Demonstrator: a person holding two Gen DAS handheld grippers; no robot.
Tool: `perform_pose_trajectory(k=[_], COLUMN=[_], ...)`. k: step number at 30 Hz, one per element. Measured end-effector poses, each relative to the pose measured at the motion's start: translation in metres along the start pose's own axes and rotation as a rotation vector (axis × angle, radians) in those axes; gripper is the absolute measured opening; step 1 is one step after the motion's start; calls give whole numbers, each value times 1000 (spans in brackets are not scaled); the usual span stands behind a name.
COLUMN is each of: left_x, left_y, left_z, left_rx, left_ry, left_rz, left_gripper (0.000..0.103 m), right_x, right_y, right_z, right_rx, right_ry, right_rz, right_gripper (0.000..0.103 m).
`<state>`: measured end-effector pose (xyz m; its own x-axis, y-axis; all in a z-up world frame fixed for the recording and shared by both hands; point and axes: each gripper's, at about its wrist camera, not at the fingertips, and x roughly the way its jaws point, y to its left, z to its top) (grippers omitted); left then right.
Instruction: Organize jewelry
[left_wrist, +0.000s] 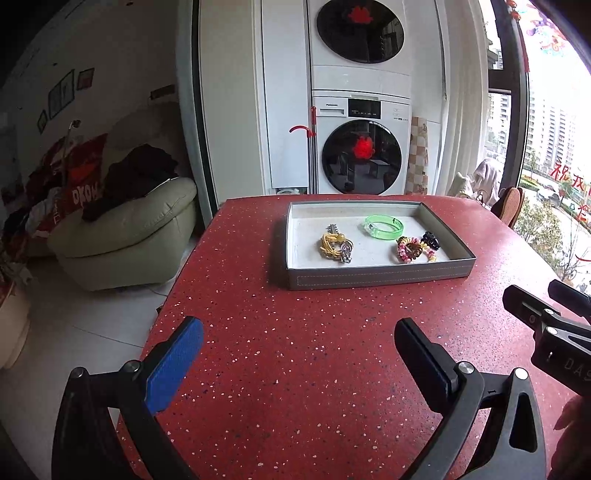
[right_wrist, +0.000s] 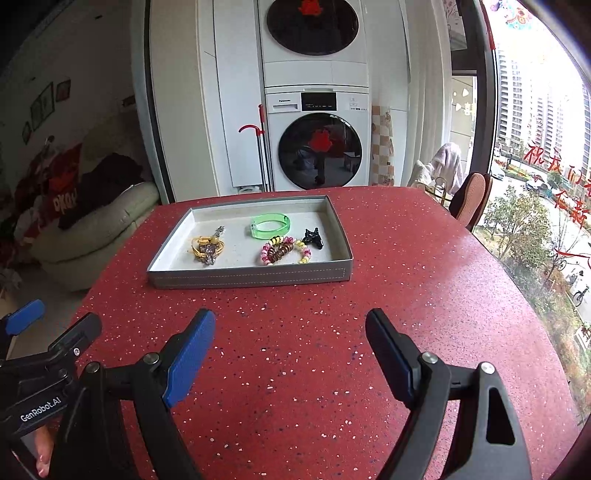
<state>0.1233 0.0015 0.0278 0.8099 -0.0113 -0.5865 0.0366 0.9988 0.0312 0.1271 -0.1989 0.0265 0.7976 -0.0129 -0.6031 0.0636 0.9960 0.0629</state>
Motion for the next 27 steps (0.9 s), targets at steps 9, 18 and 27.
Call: perform_pose_trajectory(k=[9,18,27], left_x=[1,4,6], left_y=[-3,-1,-4], left_z=[-1,2,1], left_rx=[-3,-13,-1], left_ry=[4,-1,7], left_rz=[-4,10,12], left_gripper=[103,103,103], right_x=[2,2,0], right_y=[0,3,4], right_z=[0,4,8], right_rx=[-18,-42,-41], right_ry=[-5,-23,-39], right_rz=[-6,-18,-19], right_gripper=[86,86,86])
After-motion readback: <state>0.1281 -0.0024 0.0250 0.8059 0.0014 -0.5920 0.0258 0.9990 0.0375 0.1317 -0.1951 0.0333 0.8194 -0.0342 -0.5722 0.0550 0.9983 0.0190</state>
